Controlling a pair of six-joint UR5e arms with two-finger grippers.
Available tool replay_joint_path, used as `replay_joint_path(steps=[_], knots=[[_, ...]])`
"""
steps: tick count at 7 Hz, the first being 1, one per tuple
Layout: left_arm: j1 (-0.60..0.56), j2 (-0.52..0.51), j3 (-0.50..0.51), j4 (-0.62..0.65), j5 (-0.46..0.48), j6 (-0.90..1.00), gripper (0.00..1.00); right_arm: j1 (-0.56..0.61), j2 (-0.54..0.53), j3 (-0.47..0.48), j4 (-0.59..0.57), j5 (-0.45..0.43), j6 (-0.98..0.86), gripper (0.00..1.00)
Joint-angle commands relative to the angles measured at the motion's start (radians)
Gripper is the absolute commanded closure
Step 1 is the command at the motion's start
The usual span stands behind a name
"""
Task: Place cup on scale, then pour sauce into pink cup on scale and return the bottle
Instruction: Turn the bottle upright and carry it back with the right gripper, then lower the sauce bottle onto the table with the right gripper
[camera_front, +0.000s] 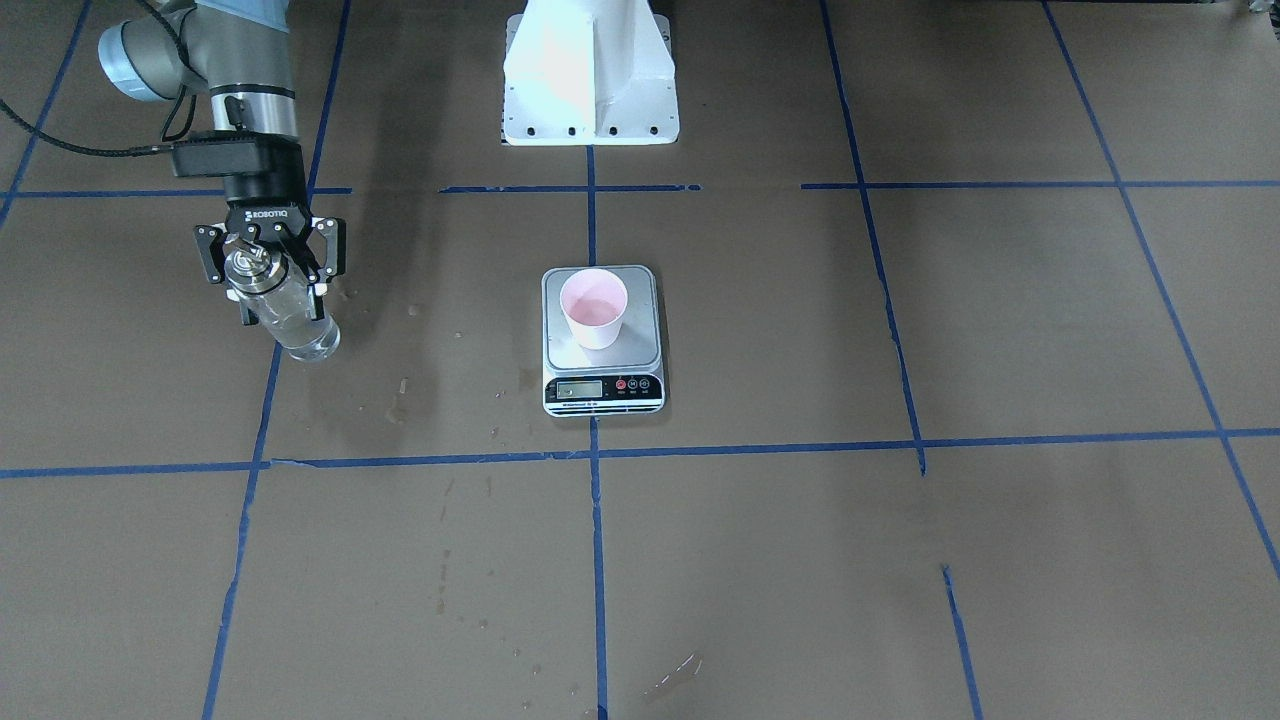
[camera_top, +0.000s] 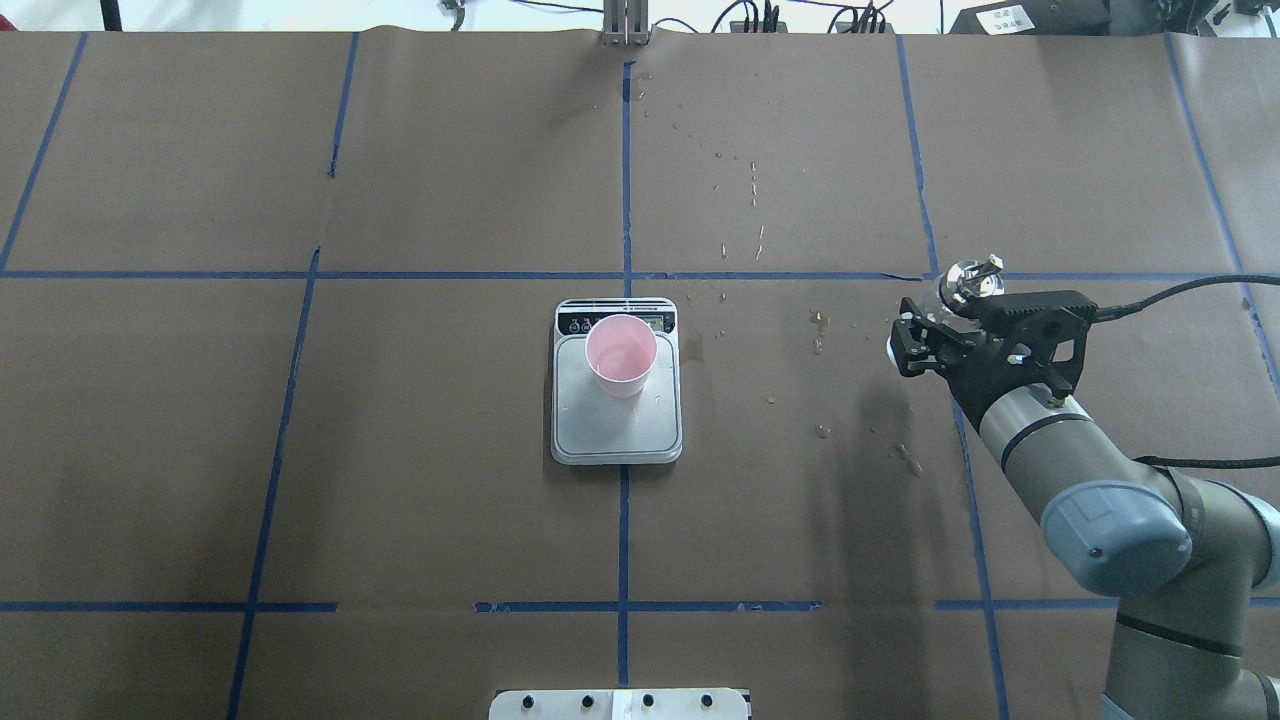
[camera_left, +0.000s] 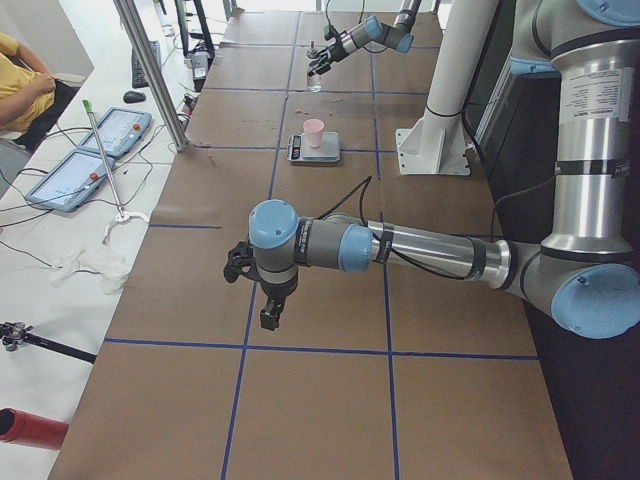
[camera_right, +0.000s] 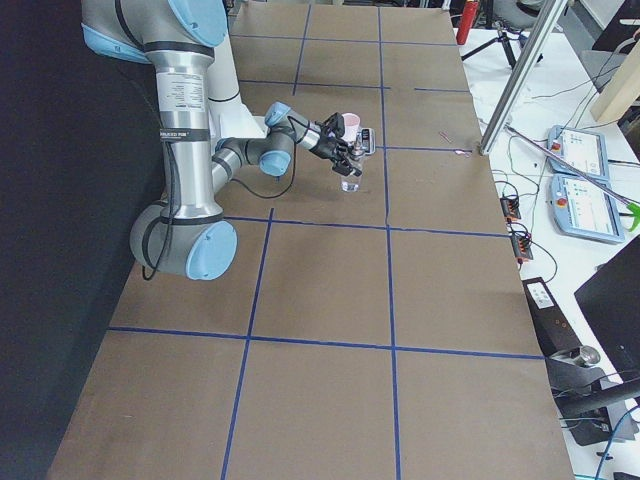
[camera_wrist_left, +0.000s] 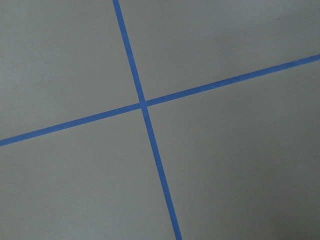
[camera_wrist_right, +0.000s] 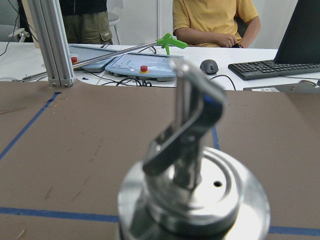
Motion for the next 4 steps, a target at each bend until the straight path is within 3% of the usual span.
replay_joint_path(steps=[1,4], knots=[[0.000,0.000,0.001,0.000,0.002,0.000,0.00,-0.014,-0.017,-0.042,0.036,-0.028,0.001,0.97],[0.000,0.000,0.001,0.000,0.002,0.000,0.00,-0.037,-0.004,-0.065,0.030,-0.025,0.007,0.95]])
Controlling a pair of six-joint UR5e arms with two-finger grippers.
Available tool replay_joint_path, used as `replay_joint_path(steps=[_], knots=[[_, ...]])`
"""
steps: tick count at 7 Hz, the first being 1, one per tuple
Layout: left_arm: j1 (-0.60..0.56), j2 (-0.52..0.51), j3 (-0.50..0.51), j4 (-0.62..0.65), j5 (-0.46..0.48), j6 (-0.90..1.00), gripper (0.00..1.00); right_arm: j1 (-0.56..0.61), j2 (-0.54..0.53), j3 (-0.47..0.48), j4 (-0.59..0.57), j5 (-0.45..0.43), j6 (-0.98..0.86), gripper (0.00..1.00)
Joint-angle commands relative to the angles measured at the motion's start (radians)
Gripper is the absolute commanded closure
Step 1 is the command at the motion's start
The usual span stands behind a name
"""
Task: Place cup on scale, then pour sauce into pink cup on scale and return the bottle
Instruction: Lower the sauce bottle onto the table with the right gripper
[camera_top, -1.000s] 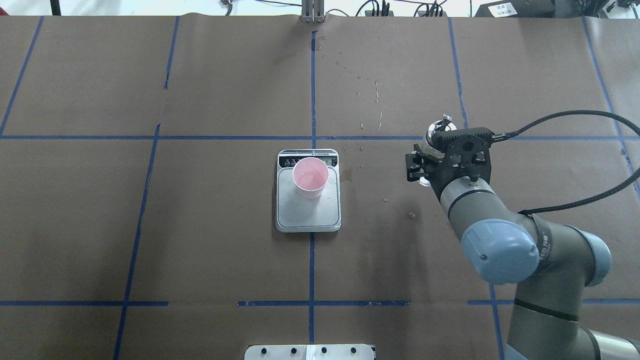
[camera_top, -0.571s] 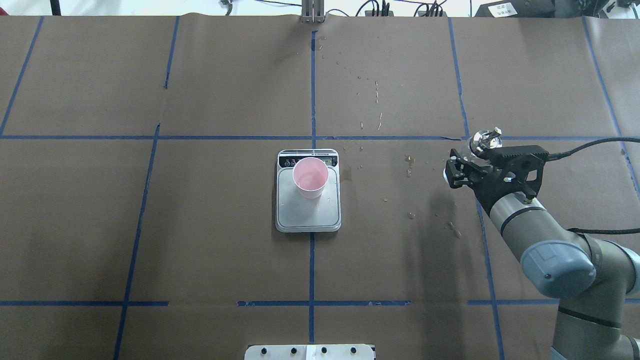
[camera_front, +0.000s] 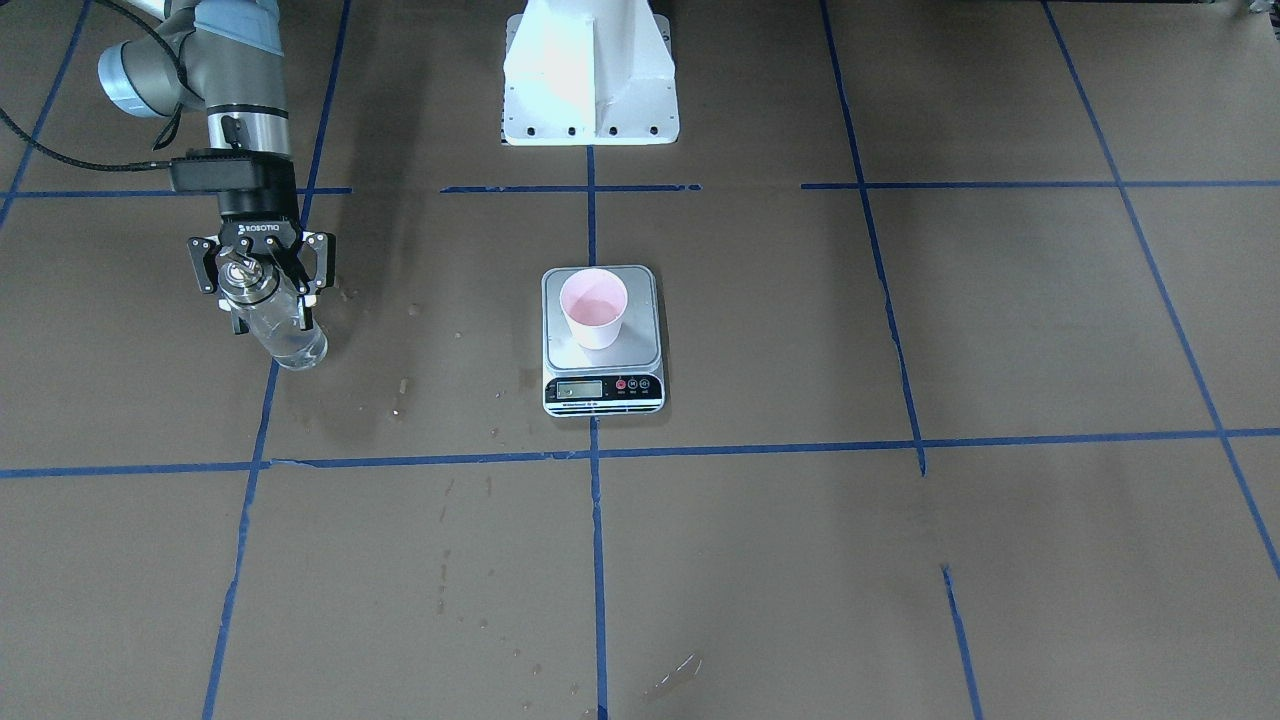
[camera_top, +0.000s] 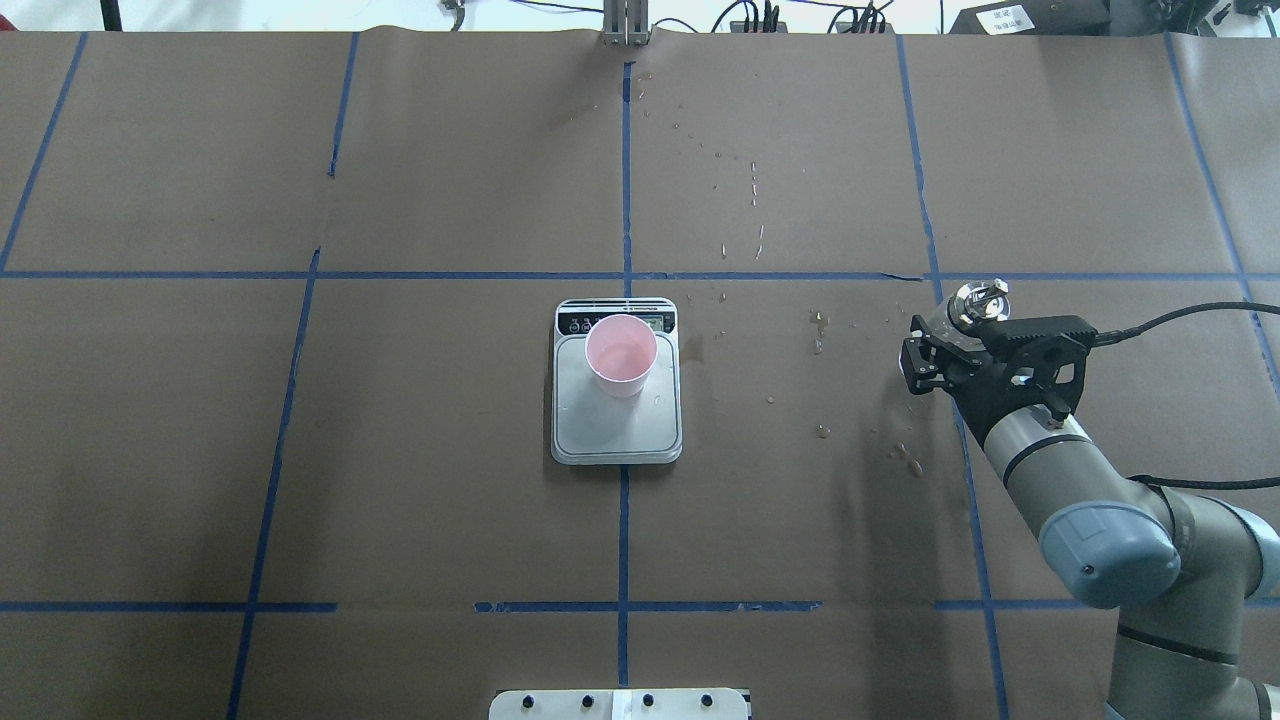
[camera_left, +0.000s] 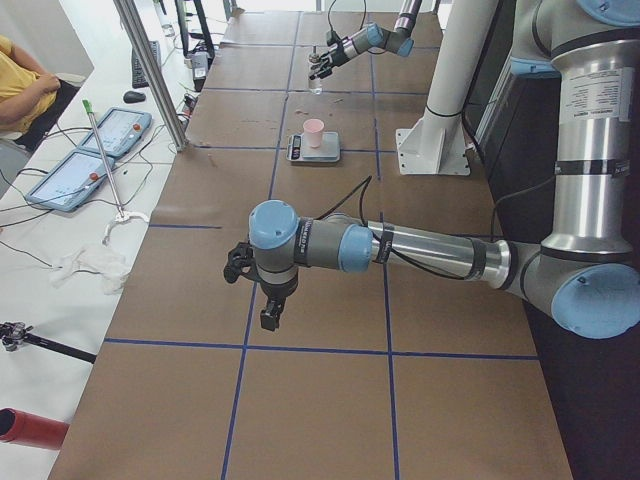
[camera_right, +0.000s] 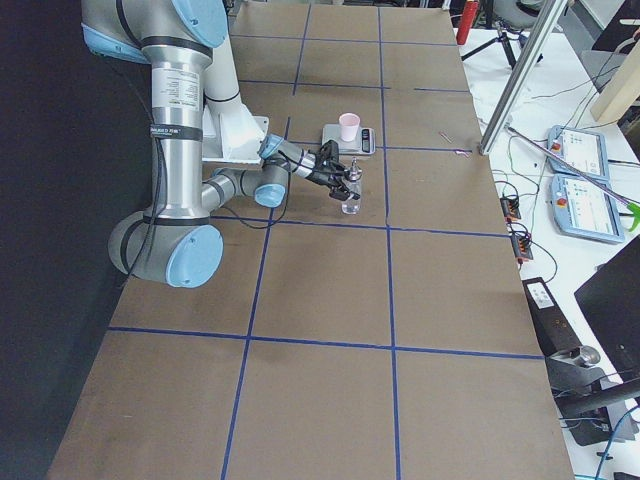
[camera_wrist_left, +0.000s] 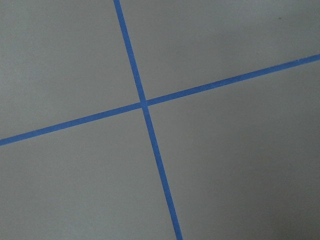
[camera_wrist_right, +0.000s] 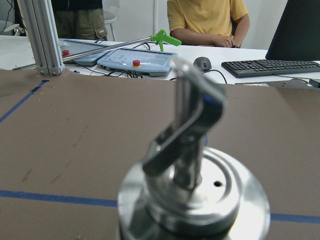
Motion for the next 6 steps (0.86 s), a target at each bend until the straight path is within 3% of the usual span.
replay_joint_path(steps=[1,4,6], knots=[[0.000,0.000,0.000,0.000,-0.001,0.000,0.00,-0.012,0.002,-0.016,0.000,0.006,0.015,0.89],[0.000,0.000,0.000,0.000,-0.001,0.002,0.00,-0.015,0.000,-0.027,0.000,0.011,0.016,0.76],[0.000,0.000,0.002,0.000,0.000,0.000,0.00,-0.015,0.000,-0.044,0.001,0.016,0.016,0.73]])
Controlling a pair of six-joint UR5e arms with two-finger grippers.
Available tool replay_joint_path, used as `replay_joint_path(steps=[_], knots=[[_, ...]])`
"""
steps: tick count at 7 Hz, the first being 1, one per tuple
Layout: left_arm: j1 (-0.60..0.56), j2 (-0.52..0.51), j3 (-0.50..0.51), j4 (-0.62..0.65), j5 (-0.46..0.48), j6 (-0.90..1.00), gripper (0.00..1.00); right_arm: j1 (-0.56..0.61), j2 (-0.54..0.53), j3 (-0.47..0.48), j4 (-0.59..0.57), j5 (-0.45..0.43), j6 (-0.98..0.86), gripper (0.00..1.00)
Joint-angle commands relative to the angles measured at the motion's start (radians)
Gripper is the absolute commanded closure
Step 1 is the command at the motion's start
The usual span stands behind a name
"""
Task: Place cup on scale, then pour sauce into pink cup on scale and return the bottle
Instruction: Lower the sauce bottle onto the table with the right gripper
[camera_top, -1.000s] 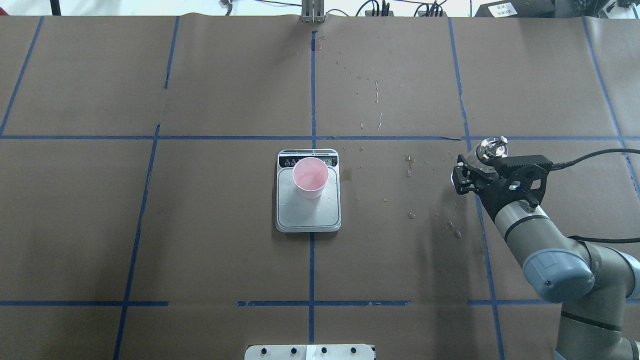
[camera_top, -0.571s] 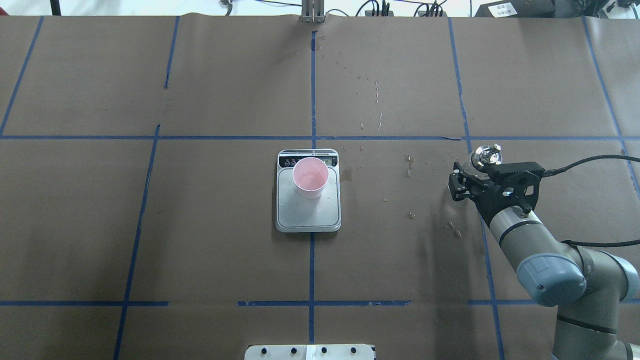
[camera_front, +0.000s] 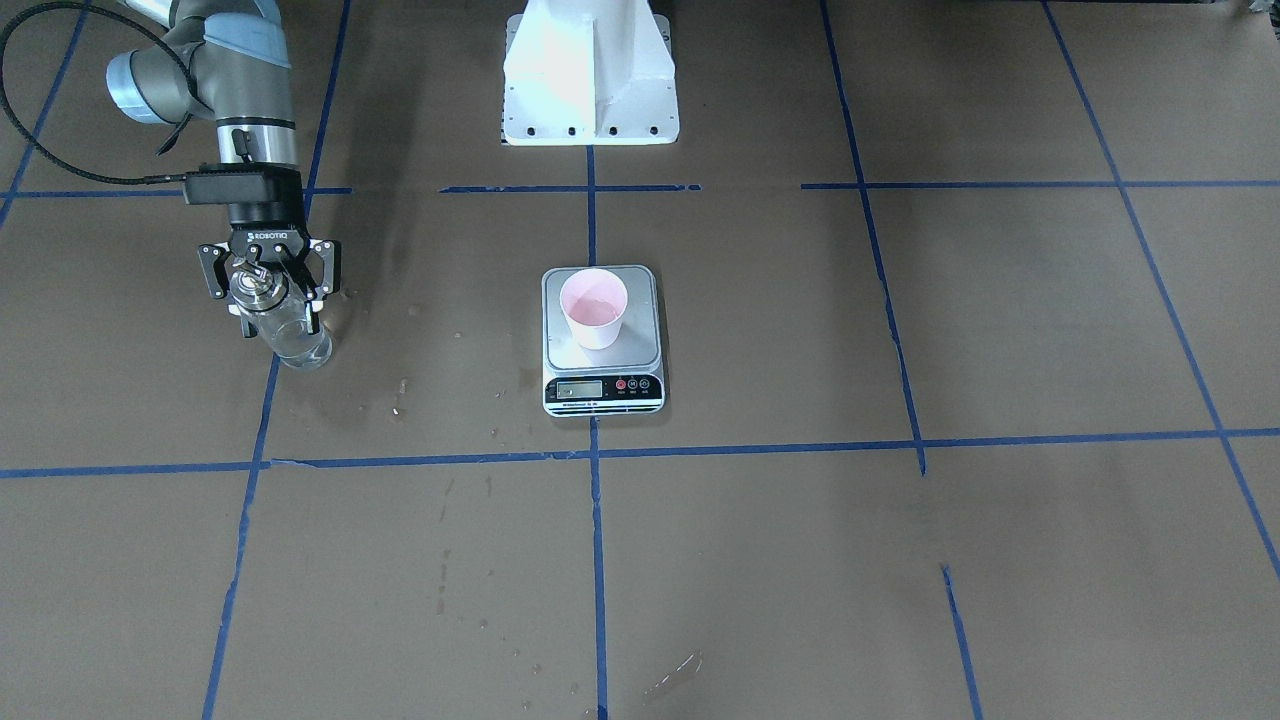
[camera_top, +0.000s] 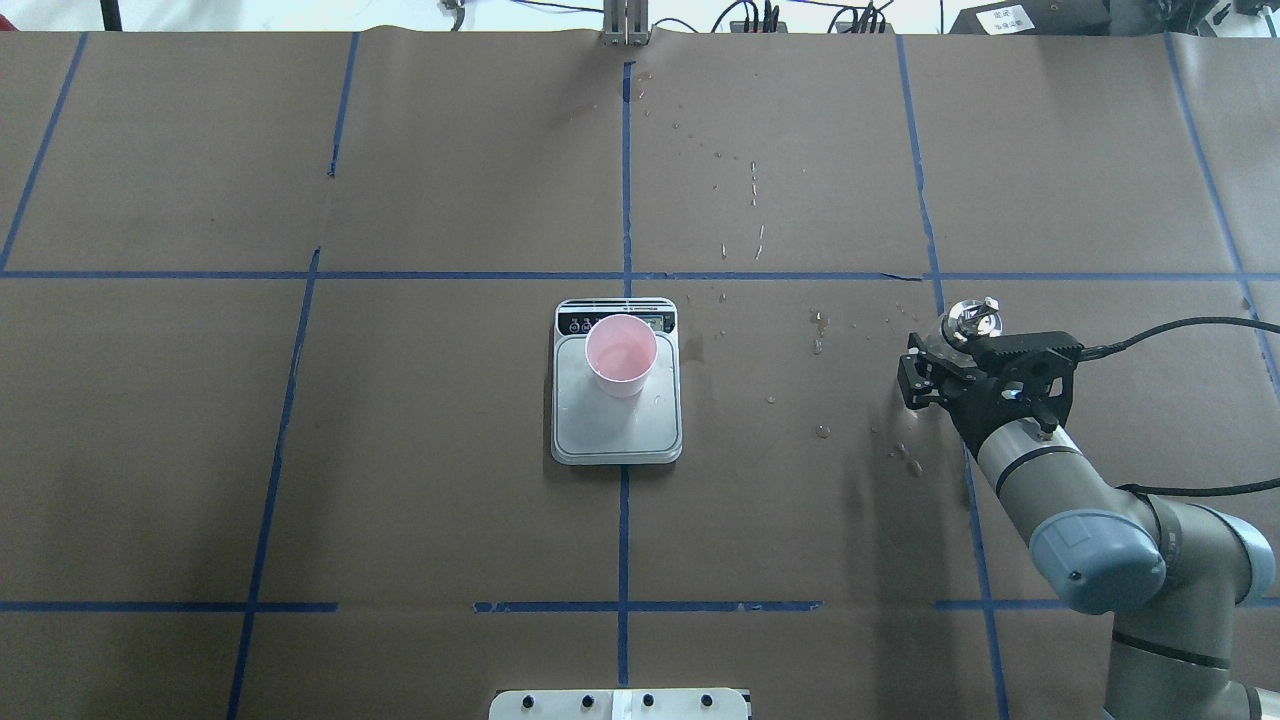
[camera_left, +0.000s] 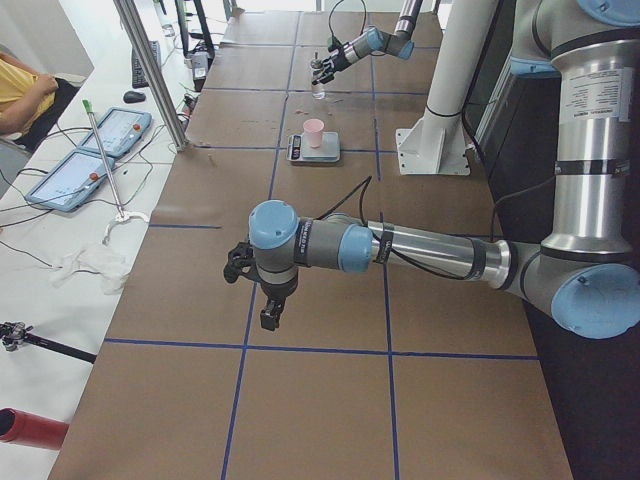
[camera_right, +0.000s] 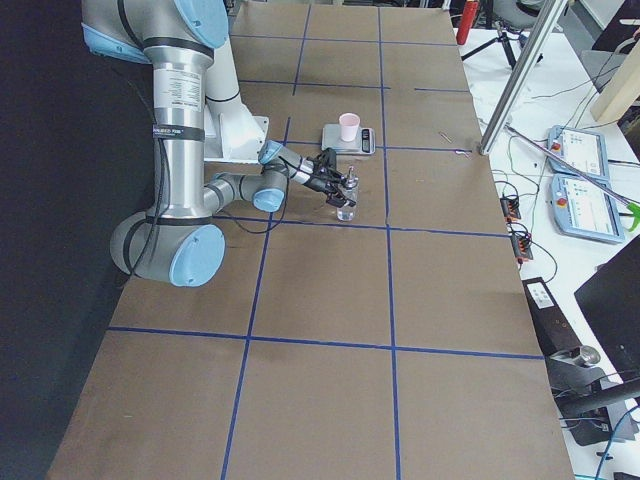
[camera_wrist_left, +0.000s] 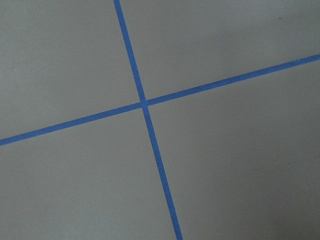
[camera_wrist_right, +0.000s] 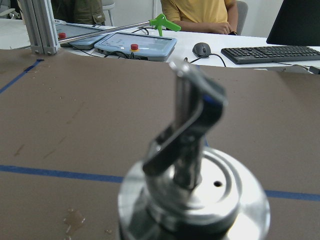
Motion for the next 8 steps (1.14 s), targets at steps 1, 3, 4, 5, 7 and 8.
replay_joint_path(steps=[1,3,4,5,7,8], knots=[[0.000,0.000,0.001,0.000,0.001,0.001,0.00,0.001,0.000,-0.008,0.001,0.002,0.000,0.70],[0.000,0.000,0.001,0.000,0.000,0.001,0.00,0.000,0.000,-0.005,0.001,0.002,0.000,0.31],[0.000,0.000,0.001,0.000,0.001,0.001,0.00,0.001,0.000,-0.003,0.001,0.002,0.002,0.06],[0.000,0.000,0.001,0.000,0.000,0.001,0.00,0.001,0.000,-0.003,0.001,0.002,0.000,0.02],[0.000,0.000,0.001,0.000,0.000,0.001,0.00,0.001,-0.002,-0.002,0.003,0.002,0.000,0.00],[0.000,0.000,0.003,0.000,0.000,0.001,0.00,0.001,-0.002,-0.001,0.003,0.004,0.000,0.00]])
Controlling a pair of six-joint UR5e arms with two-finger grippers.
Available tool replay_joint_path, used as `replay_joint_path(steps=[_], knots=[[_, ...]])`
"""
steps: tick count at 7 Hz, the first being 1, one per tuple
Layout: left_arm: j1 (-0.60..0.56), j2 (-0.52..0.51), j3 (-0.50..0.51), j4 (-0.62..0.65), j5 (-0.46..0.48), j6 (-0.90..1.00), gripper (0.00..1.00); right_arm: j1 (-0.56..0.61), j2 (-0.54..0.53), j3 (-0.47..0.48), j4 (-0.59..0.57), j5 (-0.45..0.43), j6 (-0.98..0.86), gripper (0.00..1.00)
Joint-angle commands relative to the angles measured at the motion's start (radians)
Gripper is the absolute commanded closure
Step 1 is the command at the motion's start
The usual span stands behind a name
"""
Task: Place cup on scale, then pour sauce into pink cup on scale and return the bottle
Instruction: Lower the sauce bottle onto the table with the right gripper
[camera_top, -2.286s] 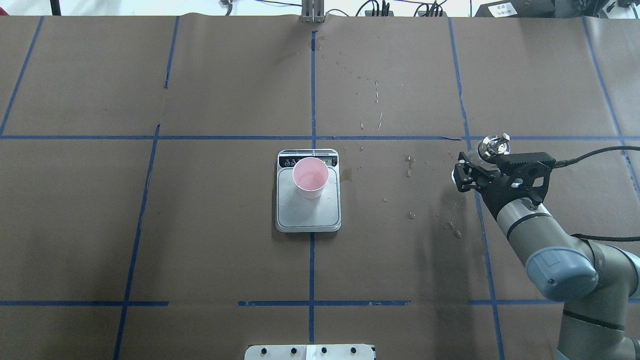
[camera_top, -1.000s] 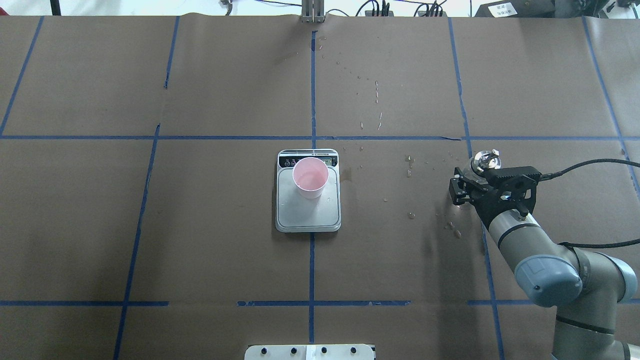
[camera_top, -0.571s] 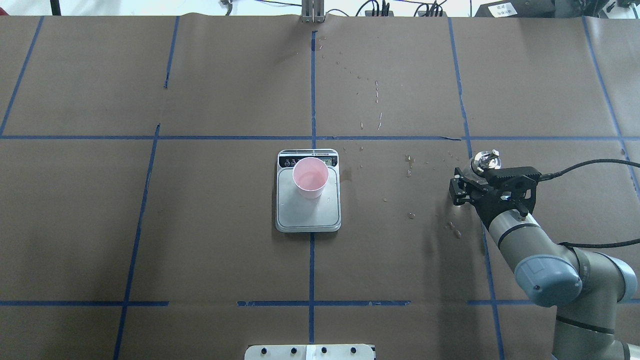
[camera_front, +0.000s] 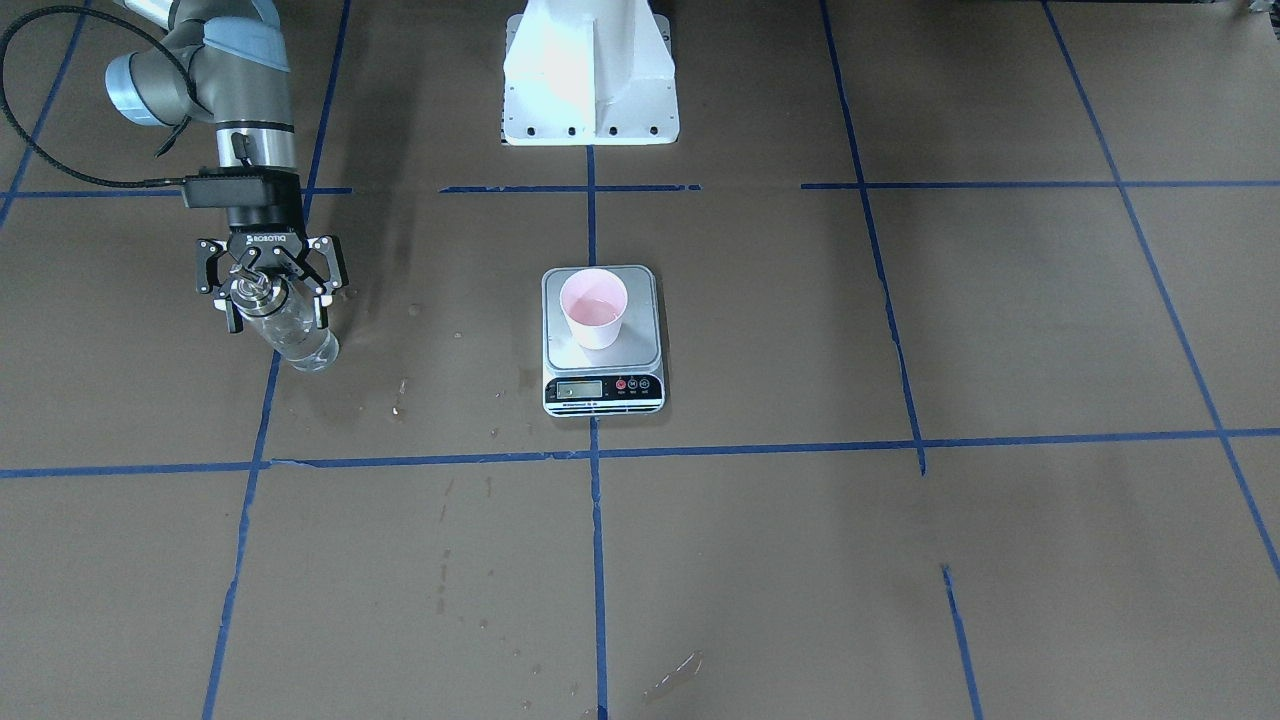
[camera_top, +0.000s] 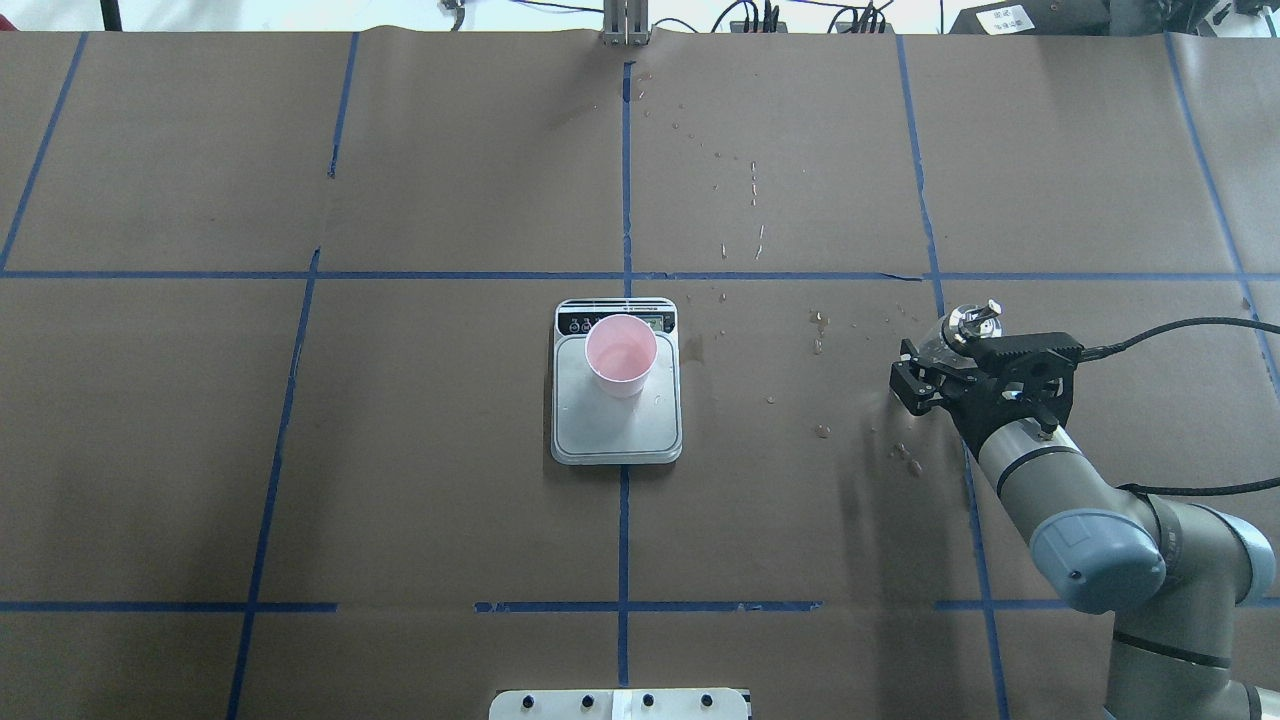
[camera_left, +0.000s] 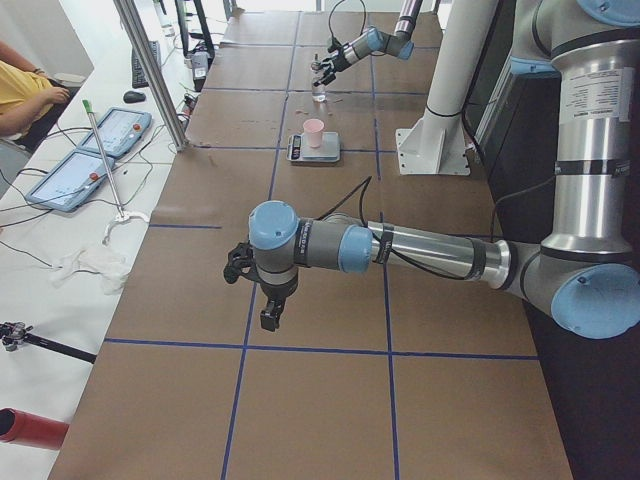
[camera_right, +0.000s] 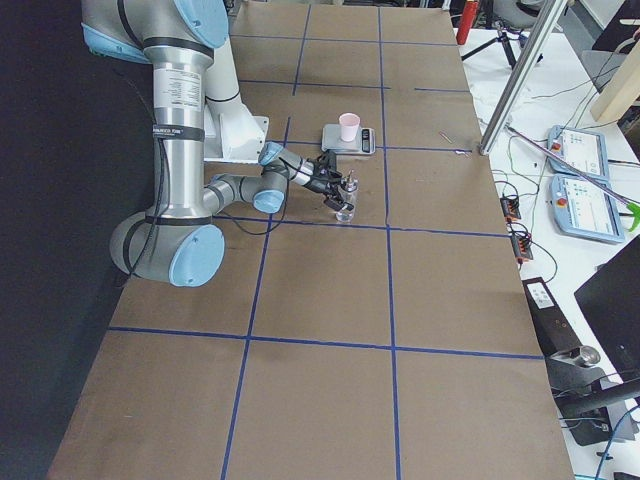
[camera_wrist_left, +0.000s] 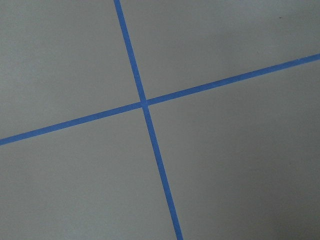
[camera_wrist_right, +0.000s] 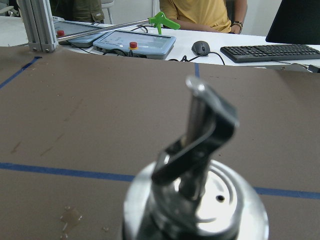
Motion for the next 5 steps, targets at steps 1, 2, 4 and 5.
replay_joint_path(steps=[1,2,4,5], knots=[[0.000,0.000,0.000,0.000,0.000,0.000,0.00,-0.003,-0.003,0.001,0.002,0.001,0.000,0.00],[0.000,0.000,0.000,0.000,0.000,0.000,0.00,-0.014,-0.008,0.010,0.007,0.003,0.001,0.00],[0.000,0.000,0.000,0.000,0.000,0.000,0.00,-0.060,-0.012,0.018,0.011,-0.003,0.021,0.00],[0.000,0.000,0.000,0.000,0.000,0.000,0.00,-0.092,-0.034,0.018,0.020,-0.016,0.029,0.00]])
